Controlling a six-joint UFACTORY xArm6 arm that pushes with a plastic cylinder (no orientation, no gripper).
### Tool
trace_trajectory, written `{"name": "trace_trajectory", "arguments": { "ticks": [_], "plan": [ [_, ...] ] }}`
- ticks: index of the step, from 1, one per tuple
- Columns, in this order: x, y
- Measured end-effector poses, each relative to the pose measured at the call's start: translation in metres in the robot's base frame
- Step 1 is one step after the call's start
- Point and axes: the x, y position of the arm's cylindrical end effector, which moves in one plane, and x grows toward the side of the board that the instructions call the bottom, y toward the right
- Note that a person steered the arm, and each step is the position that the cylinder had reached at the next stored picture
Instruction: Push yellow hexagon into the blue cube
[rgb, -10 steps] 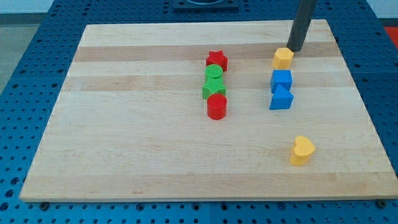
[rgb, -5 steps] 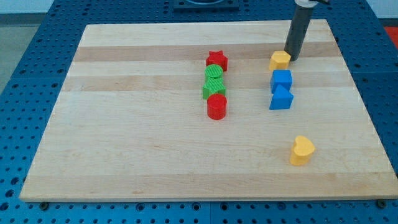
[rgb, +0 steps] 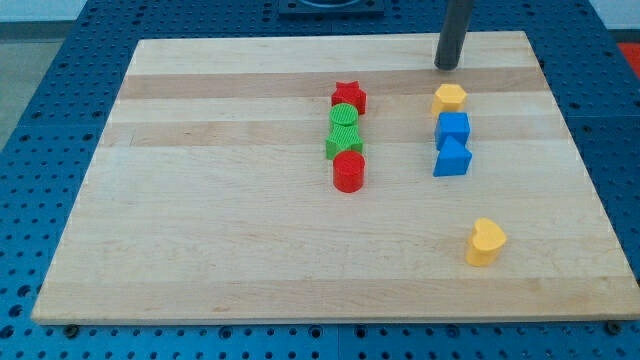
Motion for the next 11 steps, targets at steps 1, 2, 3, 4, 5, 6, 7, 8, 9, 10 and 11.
{"name": "trace_trajectory", "arguments": {
  "ticks": [1, 2, 3, 4, 5, 6, 7, 8, 9, 10, 11],
  "plan": [
    [0.010, -0.001],
    [0.010, -0.001],
    [0.017, -0.001],
    [0.019, -0.001],
    [0.033, -0.001],
    [0.037, -0.001],
    [0.037, -0.001],
    [0.043, -0.001],
    [0.043, -0.001],
    [0.045, -0.001],
    [0.046, -0.001]
  ]
}}
